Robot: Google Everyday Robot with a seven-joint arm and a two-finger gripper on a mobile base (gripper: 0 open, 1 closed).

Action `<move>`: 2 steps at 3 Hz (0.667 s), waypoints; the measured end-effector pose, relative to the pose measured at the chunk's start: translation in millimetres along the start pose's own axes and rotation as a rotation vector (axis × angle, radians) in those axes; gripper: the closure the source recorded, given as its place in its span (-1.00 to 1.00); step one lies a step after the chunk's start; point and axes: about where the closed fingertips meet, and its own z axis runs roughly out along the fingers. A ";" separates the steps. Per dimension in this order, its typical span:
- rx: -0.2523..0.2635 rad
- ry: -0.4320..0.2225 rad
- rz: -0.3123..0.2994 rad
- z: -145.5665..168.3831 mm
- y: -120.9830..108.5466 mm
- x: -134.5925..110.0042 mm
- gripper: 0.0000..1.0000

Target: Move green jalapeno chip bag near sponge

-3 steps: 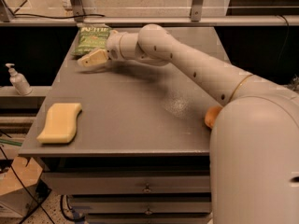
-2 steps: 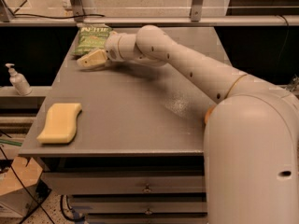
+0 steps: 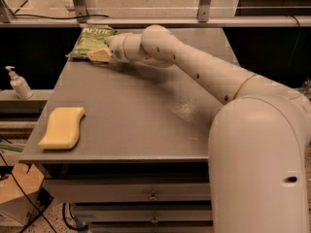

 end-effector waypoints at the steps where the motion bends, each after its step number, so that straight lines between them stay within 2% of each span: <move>1: 0.012 0.003 -0.001 -2.4 -2.5 -1.7 0.27; 2: 0.013 -0.010 -0.014 -6.5 -1.0 -9.3 0.73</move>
Offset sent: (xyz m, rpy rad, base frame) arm -0.0041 -0.0100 0.0240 0.0052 -0.0473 -0.0113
